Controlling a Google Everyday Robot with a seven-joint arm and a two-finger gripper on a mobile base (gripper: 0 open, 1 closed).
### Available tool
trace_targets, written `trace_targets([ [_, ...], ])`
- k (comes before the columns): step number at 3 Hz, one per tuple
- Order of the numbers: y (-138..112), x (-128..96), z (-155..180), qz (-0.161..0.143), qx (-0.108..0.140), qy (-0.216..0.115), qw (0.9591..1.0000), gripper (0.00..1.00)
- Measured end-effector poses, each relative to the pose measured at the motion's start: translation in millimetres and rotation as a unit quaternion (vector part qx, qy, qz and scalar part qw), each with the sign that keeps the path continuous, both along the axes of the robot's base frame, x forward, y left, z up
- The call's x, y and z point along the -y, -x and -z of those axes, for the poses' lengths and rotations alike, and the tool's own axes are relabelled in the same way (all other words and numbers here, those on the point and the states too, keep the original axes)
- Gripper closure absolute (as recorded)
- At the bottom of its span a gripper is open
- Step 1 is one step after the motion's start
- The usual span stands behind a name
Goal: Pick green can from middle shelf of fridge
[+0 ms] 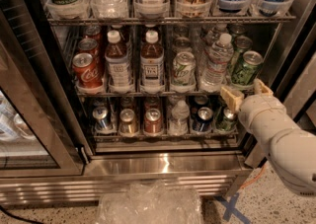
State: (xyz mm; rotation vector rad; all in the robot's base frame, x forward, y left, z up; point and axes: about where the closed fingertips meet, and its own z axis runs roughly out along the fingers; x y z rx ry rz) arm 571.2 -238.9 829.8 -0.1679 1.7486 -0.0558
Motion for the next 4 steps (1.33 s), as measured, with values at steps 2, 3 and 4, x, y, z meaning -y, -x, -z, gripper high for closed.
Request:
trace_targets([
  [2,-2,17,-9,0.056,0.025,0.007,0.9981,0.33],
  [3,-11,23,-10,0.066,0.032,0.002,0.9973,0.34],
  [4,-22,27,-10,0.072,0.038,-0.009,0.9966,0.35],
])
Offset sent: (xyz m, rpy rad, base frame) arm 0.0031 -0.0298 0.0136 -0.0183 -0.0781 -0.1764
